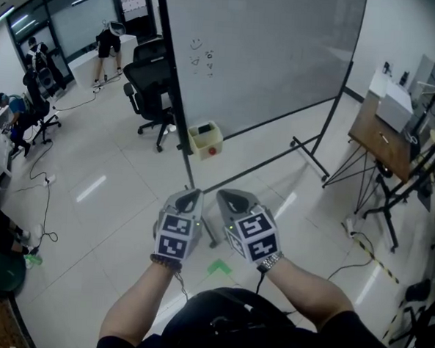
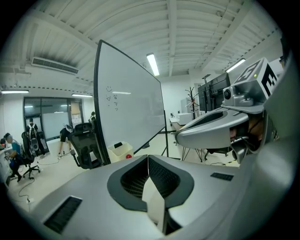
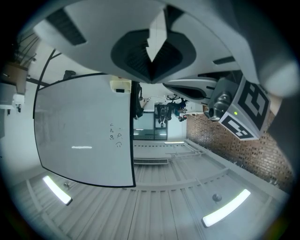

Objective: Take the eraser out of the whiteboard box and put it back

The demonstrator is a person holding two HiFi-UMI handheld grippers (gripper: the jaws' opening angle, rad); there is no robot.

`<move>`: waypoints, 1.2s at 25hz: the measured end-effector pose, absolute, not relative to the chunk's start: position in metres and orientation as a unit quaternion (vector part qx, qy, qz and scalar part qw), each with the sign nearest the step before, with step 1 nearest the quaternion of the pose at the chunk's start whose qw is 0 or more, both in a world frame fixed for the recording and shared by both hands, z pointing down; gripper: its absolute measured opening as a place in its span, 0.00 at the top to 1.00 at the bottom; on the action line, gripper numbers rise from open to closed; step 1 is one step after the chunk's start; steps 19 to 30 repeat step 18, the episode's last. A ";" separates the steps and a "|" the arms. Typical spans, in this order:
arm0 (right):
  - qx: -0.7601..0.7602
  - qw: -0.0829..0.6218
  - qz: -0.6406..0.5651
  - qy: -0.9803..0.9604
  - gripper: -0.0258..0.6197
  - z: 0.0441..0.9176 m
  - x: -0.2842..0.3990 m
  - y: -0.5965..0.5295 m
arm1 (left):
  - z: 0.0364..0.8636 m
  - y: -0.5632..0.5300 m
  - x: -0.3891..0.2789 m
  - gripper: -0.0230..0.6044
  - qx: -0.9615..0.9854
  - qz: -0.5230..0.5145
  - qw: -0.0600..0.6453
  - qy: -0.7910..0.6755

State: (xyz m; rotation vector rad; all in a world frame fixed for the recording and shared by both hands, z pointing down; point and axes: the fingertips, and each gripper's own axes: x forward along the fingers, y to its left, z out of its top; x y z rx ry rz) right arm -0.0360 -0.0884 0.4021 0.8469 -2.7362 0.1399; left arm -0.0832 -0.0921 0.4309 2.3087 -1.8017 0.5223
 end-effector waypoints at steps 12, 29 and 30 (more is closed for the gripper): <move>0.312 0.141 0.047 -0.939 0.92 0.401 -0.041 -0.074 | 0.432 -0.079 -0.090 0.96 0.784 0.168 0.089 -0.591; 0.314 0.141 0.045 -0.938 0.92 0.402 -0.045 -0.070 | 0.434 -0.075 -0.095 0.96 0.784 0.167 0.090 -0.591; 0.314 0.141 0.045 -0.938 0.92 0.402 -0.045 -0.070 | 0.434 -0.075 -0.095 0.96 0.784 0.167 0.090 -0.591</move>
